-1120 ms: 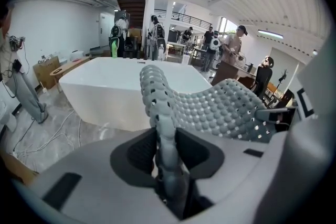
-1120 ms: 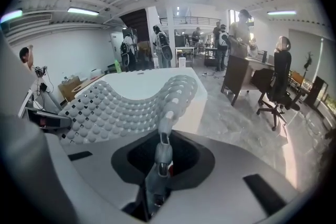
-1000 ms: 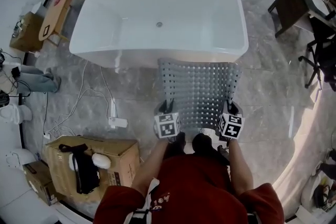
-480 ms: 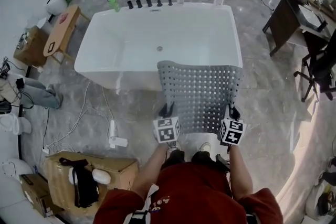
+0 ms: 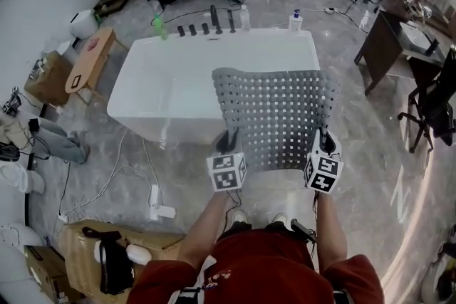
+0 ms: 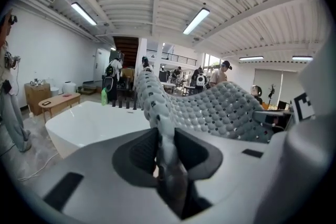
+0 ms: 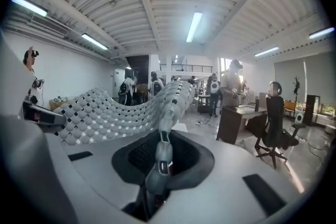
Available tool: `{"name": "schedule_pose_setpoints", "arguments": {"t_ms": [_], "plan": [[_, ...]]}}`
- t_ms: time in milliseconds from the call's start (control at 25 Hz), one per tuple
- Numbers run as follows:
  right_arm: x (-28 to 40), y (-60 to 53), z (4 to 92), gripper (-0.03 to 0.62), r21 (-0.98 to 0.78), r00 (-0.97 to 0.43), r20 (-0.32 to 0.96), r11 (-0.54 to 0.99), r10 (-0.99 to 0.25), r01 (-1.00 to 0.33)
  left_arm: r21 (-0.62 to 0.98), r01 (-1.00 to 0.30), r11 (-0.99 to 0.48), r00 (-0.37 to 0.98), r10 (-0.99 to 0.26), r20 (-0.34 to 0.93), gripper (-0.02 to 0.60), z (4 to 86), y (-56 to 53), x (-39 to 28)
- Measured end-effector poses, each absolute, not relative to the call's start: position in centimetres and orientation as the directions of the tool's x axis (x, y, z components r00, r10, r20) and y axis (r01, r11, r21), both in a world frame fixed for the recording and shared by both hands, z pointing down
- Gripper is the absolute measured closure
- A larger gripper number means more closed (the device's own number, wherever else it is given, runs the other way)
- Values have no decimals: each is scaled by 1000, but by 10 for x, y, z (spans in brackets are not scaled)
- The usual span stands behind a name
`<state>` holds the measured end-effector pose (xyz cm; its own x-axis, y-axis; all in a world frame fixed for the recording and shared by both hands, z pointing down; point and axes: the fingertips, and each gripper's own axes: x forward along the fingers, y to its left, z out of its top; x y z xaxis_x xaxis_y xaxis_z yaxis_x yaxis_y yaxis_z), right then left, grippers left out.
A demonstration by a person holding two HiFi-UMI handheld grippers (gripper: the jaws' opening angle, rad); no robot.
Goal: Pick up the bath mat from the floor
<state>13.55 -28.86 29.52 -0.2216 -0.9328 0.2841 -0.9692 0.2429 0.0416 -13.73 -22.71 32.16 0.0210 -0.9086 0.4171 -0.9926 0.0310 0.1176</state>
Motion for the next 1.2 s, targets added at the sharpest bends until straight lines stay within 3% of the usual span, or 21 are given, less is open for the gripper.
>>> {"name": "schedule_pose_setpoints", "arguments": {"t_ms": [600, 1200], "plan": [[131, -300, 144, 542, 80, -190, -88, 184, -978, -980, 26, -999, 21, -18, -993, 114, 483, 183, -246, -148], [147, -259, 28, 542, 85, -140, -445, 115, -884, -990, -122, -990, 70, -33, -959, -280, 485, 54, -213, -136]]}}
